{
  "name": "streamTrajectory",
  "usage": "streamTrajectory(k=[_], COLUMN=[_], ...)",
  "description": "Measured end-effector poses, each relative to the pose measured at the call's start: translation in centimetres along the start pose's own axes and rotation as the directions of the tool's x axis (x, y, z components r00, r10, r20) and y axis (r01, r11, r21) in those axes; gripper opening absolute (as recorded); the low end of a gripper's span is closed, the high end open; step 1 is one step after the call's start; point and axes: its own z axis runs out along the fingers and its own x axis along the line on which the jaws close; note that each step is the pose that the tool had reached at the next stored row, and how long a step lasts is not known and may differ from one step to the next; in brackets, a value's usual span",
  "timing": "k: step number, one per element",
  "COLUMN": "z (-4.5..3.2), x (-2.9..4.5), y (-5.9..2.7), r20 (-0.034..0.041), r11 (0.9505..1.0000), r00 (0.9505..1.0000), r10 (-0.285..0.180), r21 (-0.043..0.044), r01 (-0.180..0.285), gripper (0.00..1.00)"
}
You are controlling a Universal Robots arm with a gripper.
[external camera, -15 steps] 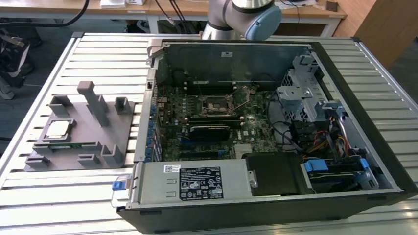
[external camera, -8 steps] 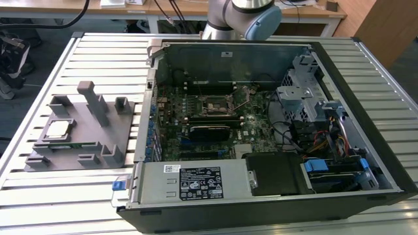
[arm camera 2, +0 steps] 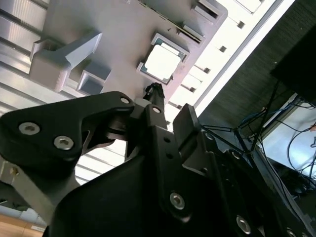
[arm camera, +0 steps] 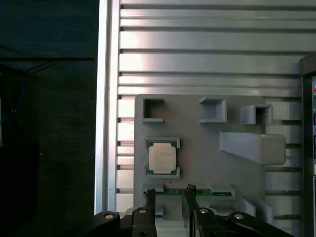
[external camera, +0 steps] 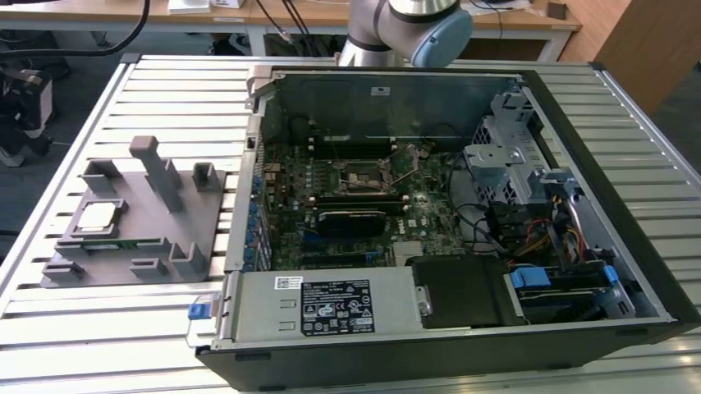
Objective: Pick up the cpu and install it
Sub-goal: 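Pick up the cpu and move it towards the insertion slot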
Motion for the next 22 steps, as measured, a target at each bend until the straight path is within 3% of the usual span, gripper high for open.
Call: streamTrajectory(k=[4, 5, 7, 8, 10, 12, 13, 18, 22], z=[0.27, 0.37, 0.62, 0.80, 1.16, 1.51, 1.71, 2.59, 3.18], x=[0.01, 0.01, 0.02, 0.02, 0.01, 0.00, 0.00, -0.01, -0.01], y=[-0.30, -0.36, -0.43, -0.44, -0.46, -0.48, -0.49, -0.53, -0.56], r20=[-0.0008, -0.0007, -0.0008, -0.0009, -0.0009, -0.0010, -0.0010, -0.0007, -0.0029], r11=[0.9999, 0.9999, 0.9998, 0.9998, 0.9998, 0.9998, 0.9998, 0.9998, 0.9980], r00=[0.9999, 0.9999, 0.9998, 0.9998, 0.9998, 0.9998, 0.9998, 0.9998, 0.9980], r10=[-0.016, -0.017, -0.018, -0.019, -0.021, -0.021, -0.021, -0.018, -0.064], r21=[0.0001, 0.0001, 0.0001, 0.0001, 0.0001, 0.0002, 0.0000, -0.0001, 0.0002], r01=[0.016, 0.017, 0.018, 0.019, 0.021, 0.021, 0.021, 0.018, 0.064], gripper=[0.47, 0.47, 0.58, 0.58, 0.70, 0.70, 0.76, 0.76, 0.76])
